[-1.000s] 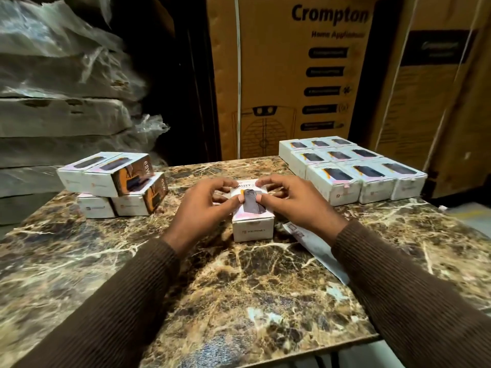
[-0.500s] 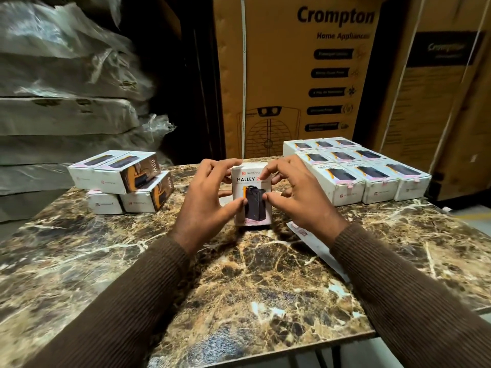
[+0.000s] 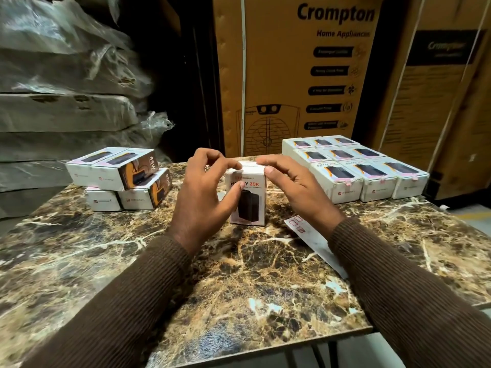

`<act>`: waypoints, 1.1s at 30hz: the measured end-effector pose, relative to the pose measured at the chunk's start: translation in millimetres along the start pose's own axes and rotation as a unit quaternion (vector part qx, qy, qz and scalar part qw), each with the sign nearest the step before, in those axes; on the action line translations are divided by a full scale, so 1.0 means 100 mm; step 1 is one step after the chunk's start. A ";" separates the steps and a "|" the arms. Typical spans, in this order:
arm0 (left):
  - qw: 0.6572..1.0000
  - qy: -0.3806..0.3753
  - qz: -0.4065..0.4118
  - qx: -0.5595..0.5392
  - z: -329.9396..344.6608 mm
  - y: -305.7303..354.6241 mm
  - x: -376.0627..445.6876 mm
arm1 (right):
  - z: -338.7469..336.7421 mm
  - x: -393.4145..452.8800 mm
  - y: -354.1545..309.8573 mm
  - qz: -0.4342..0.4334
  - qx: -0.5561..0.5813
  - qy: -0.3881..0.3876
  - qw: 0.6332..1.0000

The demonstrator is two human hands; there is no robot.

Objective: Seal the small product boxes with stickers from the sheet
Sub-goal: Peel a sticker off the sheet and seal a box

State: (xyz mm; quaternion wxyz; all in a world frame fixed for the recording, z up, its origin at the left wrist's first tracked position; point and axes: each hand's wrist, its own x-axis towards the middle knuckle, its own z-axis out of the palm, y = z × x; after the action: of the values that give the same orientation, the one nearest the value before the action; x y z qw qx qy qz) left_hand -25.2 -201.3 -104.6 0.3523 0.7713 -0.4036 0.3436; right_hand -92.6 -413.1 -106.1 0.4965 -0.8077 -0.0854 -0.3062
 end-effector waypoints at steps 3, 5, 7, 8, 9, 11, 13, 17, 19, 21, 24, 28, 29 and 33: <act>0.999 0.004 0.032 0.020 0.00 0.08 0.00 | 0.02 0.02 0.00 0.006 0.022 0.000 1.000; 0.998 -0.014 0.049 0.022 0.02 0.12 -0.01 | 0.01 0.00 -0.02 -0.004 0.023 0.007 1.000; 0.998 -0.031 0.050 0.016 0.04 0.14 -0.02 | -0.01 -0.02 -0.03 -0.010 0.006 0.016 1.000; 0.998 -0.035 0.044 0.010 0.04 0.14 -0.02 | -0.02 -0.03 -0.03 -0.011 -0.004 0.020 1.000; 0.999 -0.037 0.036 0.001 0.03 0.14 -0.02 | -0.03 -0.05 -0.05 -0.015 -0.014 0.027 0.999; 0.999 -0.038 0.022 -0.025 0.02 0.13 -0.02 | -0.03 -0.06 -0.07 -0.027 -0.029 0.040 0.998; 0.998 -0.033 0.010 -0.051 0.01 0.11 -0.01 | -0.02 -0.08 -0.10 -0.043 -0.037 0.042 0.998; 0.998 -0.027 -0.004 -0.062 0.02 0.07 0.01 | 0.01 -0.08 -0.15 -0.067 -0.021 0.027 0.997; 0.998 -0.025 -0.001 -0.056 0.01 0.08 0.01 | 0.00 -0.07 -0.16 -0.064 -0.020 0.055 0.996; 0.998 -0.021 0.015 -0.050 0.00 0.11 0.00 | -0.02 -0.05 -0.12 -0.055 -0.034 0.086 0.994; 0.998 -0.028 0.043 -0.030 0.01 0.17 -0.01 | -0.04 -0.01 -0.04 -0.004 -0.002 0.061 0.998; 0.998 -0.027 0.052 -0.008 0.04 0.18 -0.02 | -0.03 -0.02 -0.04 0.013 0.014 0.016 1.000; 0.998 -0.024 0.050 -0.007 0.04 0.17 -0.02 | -0.03 -0.03 -0.05 0.005 0.004 0.018 1.000; 0.999 -0.018 0.033 -0.009 0.02 0.06 0.01 | -0.07 -0.04 -0.07 -0.035 -0.051 0.044 0.997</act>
State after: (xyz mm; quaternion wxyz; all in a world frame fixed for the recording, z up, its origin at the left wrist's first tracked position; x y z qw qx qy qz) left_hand -29.2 -205.6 -103.0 0.3406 0.7603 -0.4385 0.3373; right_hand -102.0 -414.6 -101.0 0.4471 -0.8141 -0.0755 -0.3628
